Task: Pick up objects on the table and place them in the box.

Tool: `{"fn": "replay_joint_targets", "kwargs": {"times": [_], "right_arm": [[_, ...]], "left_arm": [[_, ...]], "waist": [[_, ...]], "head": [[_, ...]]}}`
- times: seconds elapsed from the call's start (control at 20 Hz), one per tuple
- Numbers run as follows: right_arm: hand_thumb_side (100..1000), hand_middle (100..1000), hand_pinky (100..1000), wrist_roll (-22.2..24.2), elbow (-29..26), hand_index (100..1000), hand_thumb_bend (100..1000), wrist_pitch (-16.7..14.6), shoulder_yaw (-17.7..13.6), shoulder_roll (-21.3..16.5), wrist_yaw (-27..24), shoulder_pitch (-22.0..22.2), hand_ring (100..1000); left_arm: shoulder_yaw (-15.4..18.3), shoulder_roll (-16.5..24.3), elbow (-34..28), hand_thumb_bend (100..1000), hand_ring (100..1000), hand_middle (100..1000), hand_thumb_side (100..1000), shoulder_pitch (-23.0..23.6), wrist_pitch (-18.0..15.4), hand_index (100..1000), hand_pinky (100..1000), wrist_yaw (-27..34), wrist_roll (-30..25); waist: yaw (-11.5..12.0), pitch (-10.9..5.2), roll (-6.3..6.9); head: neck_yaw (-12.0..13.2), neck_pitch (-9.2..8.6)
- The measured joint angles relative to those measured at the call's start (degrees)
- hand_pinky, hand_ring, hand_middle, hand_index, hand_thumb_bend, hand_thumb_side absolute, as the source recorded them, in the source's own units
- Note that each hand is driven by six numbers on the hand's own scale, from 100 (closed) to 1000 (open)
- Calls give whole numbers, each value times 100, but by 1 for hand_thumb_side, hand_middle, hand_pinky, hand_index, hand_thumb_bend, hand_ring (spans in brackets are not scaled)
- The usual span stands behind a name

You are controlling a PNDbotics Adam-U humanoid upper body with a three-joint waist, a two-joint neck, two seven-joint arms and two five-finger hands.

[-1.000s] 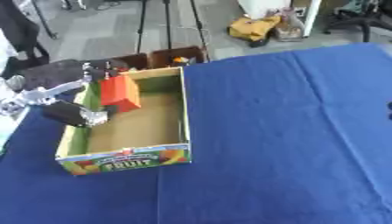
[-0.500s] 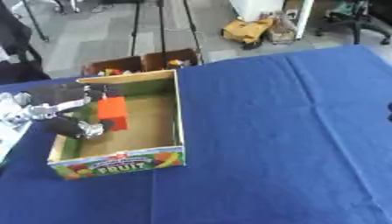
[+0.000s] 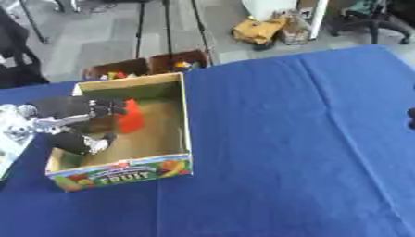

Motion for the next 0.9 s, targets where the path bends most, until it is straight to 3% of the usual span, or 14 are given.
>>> {"fn": "replay_joint_targets", "kwargs": {"times": [0.05, 0.1, 0.25, 0.5, 0.9], "right_arm": [[1000, 443, 685, 2, 0, 678, 399, 2, -1, 0, 0, 0, 767], [1000, 442, 685, 4, 0, 678, 398, 4, -1, 0, 0, 0, 767], [1000, 442, 684, 5, 0, 677, 399, 9, -3, 0, 0, 1, 766], [1000, 444, 682, -21, 0, 677, 399, 37, -19, 0, 0, 1, 763], [1000, 447, 677, -88, 0, 674, 399, 100, -27, 0, 0, 22, 757]], "left_arm": [[13, 0, -1, 100, 1000, 1000, 934, 0, 8, 1000, 931, 24, -8], [25, 0, -10, 100, 1000, 1000, 959, -1, 9, 1000, 935, 40, -7], [25, 1, -103, 100, 1000, 1000, 939, 0, 23, 1000, 934, 35, 80], [22, 16, -499, 100, 999, 1000, 1000, 34, 89, 1000, 871, 182, 364], [55, 304, -2065, 100, 993, 1000, 1000, 347, 571, 1000, 849, 878, 708]], "waist": [[2, 3, 0], [6, 8, 0], [21, 12, 0], [90, 12, 0], [273, 6, -2]], "head": [[-1, 0], [-1, 0], [-6, 0], [-47, 1], [-119, 12]]}}
